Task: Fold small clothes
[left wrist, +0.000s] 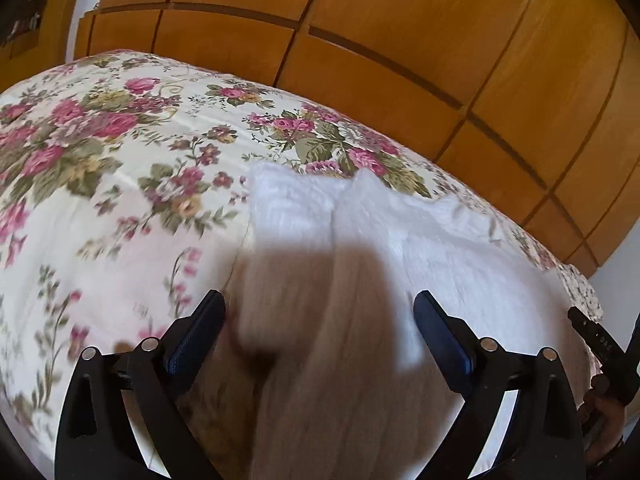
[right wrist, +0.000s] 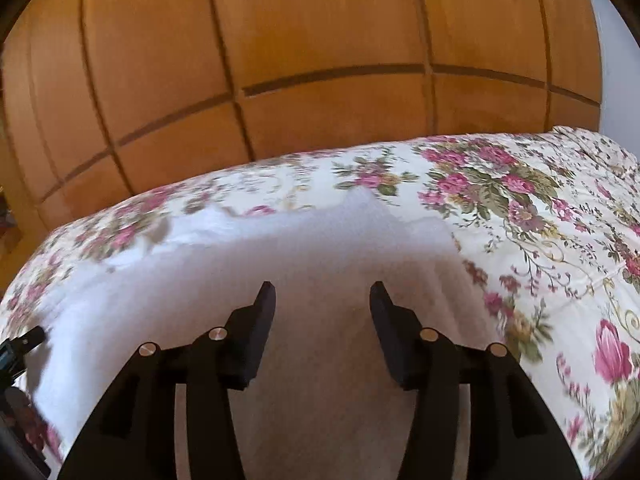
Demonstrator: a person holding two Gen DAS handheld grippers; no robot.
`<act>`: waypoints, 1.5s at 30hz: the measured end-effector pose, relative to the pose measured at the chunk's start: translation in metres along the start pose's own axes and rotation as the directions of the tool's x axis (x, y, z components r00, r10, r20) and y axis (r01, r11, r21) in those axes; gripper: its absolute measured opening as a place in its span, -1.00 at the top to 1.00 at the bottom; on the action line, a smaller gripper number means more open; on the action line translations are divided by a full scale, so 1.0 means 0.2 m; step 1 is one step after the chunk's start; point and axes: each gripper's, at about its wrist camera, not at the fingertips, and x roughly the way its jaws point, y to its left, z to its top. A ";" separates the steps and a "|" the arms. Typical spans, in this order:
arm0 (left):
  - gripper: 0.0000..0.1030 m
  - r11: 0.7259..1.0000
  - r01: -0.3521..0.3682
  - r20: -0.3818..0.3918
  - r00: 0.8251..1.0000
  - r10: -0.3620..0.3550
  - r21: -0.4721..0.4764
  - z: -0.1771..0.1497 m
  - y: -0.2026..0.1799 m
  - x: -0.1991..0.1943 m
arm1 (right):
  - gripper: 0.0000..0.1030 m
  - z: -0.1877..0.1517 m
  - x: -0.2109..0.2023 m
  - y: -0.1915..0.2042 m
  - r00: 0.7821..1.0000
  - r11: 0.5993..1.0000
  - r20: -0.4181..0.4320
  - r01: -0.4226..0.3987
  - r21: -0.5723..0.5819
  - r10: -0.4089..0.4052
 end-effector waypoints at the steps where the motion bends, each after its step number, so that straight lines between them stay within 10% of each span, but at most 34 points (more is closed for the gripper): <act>1: -0.83 1.000 0.008 0.002 1.000 -0.008 -0.003 -0.02 0.00 -0.02 | 0.04 -0.01 -0.03 0.01 1.000 1.000 0.002 -0.011 -0.005 0.011; 12: -0.83 0.990 0.096 0.027 0.995 -0.094 -0.098 -0.16 0.04 -0.20 | 0.87 -0.22 -0.25 0.11 0.982 0.982 -0.039 -0.184 0.046 0.186; 23: -0.78 0.984 0.142 -0.040 0.988 -0.147 -0.104 -0.23 -0.02 -0.22 | 0.88 -0.39 -0.15 0.21 0.983 0.989 -0.124 -0.141 -0.038 0.135; 36: -0.24 0.977 0.110 -0.024 0.993 -0.116 -0.185 -0.21 0.02 -0.32 | 0.88 -0.40 -0.15 0.20 0.982 0.990 -0.125 -0.142 -0.008 0.140; 45: -0.50 0.869 0.251 -0.043 0.954 -0.296 -0.426 -0.24 0.16 -0.23 | 0.88 -0.38 -0.14 0.15 0.976 0.984 -0.135 -0.167 0.058 0.173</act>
